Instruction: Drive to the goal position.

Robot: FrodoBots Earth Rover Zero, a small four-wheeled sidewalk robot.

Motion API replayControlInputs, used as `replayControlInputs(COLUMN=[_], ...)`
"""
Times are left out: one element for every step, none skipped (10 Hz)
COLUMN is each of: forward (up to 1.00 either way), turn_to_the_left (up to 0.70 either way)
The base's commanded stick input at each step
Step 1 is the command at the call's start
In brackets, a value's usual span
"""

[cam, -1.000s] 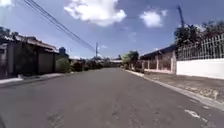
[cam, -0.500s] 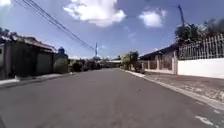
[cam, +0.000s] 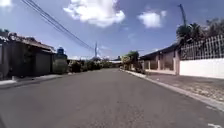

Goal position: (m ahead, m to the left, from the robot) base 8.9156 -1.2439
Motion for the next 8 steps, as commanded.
replayControlInputs(forward=[0.45, 0.45, 0.45, 0.45, 0.45, 0.45, 0.45, 0.45], turn_to_the_left=[0.00, 0.00, 0.00, 0.00, 0.00, 0.00, 0.00, 0.00])
